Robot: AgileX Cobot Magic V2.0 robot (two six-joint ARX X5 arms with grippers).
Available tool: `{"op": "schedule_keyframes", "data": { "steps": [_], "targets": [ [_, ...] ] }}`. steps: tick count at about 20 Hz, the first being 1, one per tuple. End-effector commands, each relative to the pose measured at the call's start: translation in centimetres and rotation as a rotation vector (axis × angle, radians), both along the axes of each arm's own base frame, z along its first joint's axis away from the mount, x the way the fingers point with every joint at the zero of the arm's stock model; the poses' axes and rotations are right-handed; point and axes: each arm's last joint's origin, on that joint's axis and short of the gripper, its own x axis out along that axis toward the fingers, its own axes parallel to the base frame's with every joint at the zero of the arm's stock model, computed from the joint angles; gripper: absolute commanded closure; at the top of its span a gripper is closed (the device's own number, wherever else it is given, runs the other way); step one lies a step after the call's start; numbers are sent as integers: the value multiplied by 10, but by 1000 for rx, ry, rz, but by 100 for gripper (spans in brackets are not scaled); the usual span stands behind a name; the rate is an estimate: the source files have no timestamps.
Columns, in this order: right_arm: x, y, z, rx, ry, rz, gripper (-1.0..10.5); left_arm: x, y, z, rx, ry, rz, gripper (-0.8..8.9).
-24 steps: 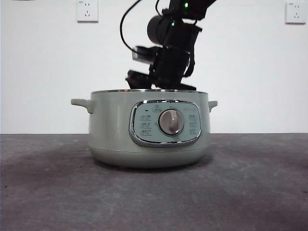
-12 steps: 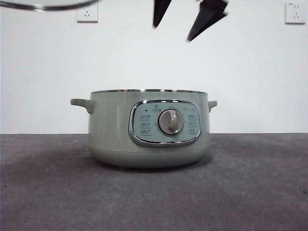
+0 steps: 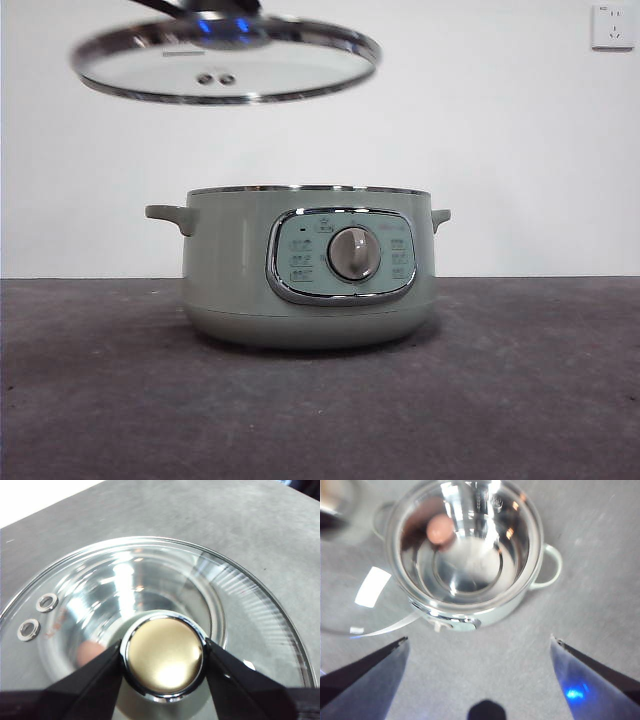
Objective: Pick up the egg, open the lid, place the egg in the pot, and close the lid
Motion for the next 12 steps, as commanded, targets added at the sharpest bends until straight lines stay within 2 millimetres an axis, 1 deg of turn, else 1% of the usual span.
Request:
{"op": "schedule_keyframes", "data": {
  "steps": [1,5,8,12],
  "targets": [
    [-21,-13,11,15,-35,1,474,13,-11,3,-32,-85,-17,822],
    [-57,-36,33,84,-125,-11,474,39,-26,-12,-31,-82,-22,822],
    [-81,-51,44,131,-180,-20,474,58,-39,-11,-26,-73,-26,822],
    [-106,-67,53,175,-238,-25,474,78,-50,-10,-9,-49,-21,822]
  ]
}}
